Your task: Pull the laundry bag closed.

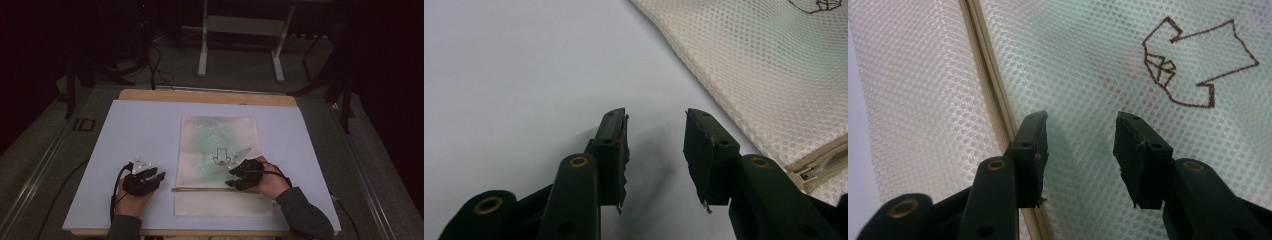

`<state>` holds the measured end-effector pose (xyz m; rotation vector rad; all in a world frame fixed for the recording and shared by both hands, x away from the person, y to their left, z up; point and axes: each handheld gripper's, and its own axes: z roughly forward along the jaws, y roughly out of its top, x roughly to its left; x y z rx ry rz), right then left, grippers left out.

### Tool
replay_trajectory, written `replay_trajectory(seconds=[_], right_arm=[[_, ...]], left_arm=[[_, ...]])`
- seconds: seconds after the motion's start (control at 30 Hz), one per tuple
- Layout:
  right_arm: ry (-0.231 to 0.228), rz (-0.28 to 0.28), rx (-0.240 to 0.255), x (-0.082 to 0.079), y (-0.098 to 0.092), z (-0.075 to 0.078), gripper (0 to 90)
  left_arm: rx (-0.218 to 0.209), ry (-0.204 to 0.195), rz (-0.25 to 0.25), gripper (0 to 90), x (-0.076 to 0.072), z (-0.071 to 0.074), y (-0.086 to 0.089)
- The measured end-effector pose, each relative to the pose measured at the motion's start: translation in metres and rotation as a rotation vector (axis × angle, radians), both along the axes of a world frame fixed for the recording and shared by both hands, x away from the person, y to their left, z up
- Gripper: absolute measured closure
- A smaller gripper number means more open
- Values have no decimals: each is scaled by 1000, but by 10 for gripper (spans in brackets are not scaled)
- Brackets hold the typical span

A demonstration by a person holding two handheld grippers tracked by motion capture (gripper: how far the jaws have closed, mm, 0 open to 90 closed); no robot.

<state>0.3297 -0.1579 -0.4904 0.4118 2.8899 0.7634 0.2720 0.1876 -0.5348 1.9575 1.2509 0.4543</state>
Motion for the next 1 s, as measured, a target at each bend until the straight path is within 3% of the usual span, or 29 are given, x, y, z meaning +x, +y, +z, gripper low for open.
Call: replay_trajectory(seconds=[1.0], right_arm=[[-7, 66, 24, -2, 36, 3, 572]], left_arm=[[5, -2, -3, 603, 0, 0, 0]])
